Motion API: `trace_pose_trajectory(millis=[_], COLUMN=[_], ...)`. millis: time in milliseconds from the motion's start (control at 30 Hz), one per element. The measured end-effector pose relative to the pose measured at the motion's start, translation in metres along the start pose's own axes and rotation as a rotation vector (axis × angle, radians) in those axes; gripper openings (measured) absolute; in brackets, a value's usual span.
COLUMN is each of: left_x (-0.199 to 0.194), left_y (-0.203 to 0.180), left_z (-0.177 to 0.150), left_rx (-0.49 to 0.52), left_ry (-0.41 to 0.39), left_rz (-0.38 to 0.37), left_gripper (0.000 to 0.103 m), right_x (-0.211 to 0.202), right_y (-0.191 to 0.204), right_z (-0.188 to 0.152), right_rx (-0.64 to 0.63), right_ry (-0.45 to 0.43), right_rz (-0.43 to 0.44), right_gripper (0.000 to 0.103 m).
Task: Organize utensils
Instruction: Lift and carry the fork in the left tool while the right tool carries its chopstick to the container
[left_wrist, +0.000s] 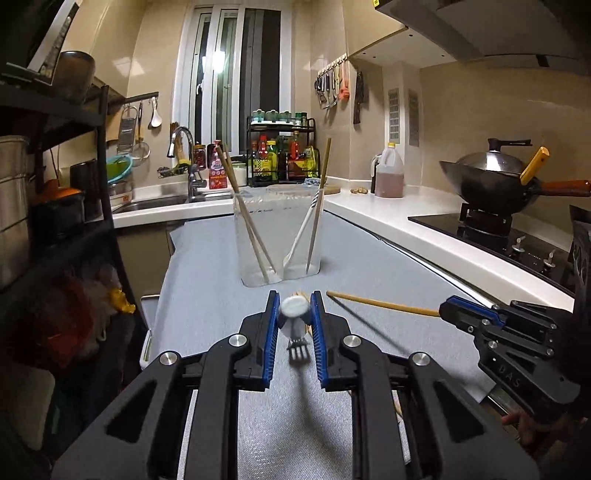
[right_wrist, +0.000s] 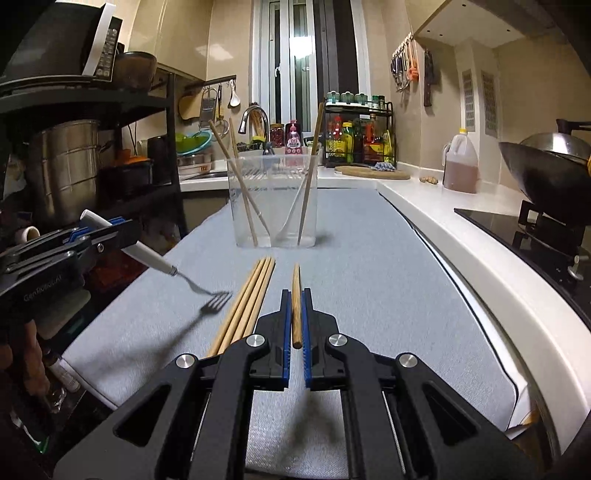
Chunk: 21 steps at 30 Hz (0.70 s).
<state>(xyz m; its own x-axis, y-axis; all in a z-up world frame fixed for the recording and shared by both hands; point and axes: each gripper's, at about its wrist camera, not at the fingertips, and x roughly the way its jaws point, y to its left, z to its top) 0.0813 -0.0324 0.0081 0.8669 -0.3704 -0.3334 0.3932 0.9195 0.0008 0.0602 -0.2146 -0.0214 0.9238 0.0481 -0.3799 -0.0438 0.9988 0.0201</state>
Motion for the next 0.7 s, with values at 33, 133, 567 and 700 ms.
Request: trace_pose_trajectory(millis=[33,133,567,700], left_x=[-0.001,-0.001,0.013,0.013], left_y=[-0.001,-0.002,0.023,0.027], left_z=[0.004,0.016,0.061,0.073], left_rx=[0.005,0.021,-0.033,-0.029], left_ry=[-0.004,-0.005,0.087,0.099], left_rz=[-0.003,-0.004,-0.007,-0.007], left_gripper=[0.017,0.017,0.017,0.017], right_x=[0.0,0.002,0.012,0.016], right_y=[0.0,-0.003,-0.014,-0.016], right_z=[0.006,0.025,0.093,0.109], right_rx=[-0.002,0.007,0.013,0.005], right_ry=[-0.006,-0.007,-0.046,-0.041], right_rz=[-0.002,0.004,0.016,0.024], right_gripper=[0.005,0.005,0.005,0.005])
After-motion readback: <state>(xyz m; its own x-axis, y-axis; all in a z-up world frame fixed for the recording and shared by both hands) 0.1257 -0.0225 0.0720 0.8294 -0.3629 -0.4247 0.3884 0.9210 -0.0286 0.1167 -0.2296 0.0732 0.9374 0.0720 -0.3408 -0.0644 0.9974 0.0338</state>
